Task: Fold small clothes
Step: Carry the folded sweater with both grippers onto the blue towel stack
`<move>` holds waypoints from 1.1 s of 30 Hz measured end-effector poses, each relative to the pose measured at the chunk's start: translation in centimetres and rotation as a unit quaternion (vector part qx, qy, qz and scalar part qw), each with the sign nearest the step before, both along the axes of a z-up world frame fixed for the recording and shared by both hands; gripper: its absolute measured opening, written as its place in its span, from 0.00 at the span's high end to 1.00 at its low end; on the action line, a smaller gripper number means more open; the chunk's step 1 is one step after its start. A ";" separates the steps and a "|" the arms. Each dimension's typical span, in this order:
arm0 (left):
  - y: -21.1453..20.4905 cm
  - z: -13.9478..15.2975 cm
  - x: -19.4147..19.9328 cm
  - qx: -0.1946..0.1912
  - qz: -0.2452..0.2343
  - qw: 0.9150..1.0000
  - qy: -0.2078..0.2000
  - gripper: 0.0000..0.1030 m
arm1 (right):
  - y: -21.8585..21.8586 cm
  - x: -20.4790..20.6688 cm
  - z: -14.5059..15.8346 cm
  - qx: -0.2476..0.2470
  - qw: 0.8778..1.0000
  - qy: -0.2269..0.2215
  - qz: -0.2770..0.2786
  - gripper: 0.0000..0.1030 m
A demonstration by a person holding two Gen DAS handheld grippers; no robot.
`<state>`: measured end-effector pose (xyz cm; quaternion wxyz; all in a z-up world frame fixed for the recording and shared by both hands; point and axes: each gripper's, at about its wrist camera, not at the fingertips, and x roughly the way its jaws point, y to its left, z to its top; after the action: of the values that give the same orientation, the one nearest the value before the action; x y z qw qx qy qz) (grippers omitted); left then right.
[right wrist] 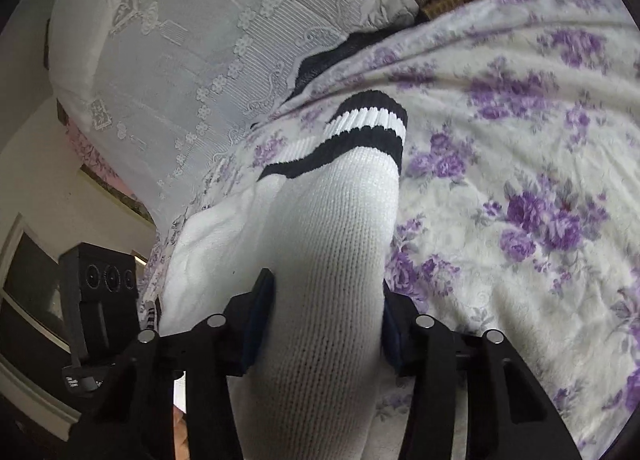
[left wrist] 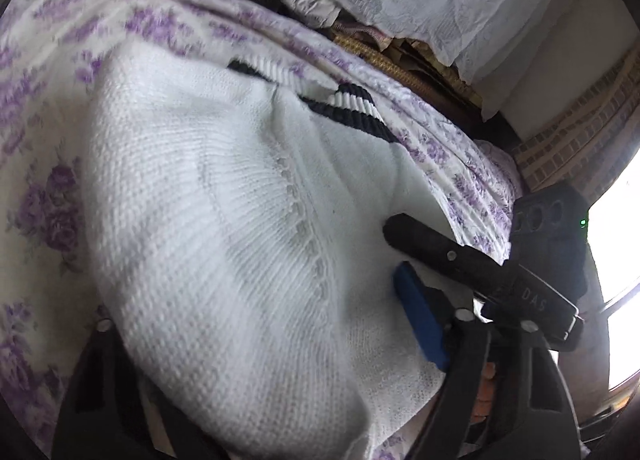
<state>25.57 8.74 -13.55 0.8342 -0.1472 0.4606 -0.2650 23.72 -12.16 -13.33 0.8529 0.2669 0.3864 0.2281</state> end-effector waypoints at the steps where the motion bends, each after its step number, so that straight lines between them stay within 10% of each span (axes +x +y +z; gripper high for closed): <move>1: 0.0 0.4 -0.3 0.000 0.001 1.000 -0.010 0.37 | -0.1 -0.2 0.3 -0.004 1.000 -0.007 -0.001 0.55; 14: -6.6 3.7 -3.3 0.014 -0.045 0.998 -0.048 0.50 | -7.7 -3.9 3.9 -0.020 0.998 -0.044 -0.041 0.57; 33: -31.7 9.8 -8.4 0.015 -0.184 0.979 -0.092 0.50 | -30.2 -13.1 9.5 -0.032 0.978 -0.094 -0.183 0.57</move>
<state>17.19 -23.01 -3.73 0.8125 -0.0223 0.4046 -0.4191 10.60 -42.35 -3.87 0.9209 0.2827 0.2562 0.0796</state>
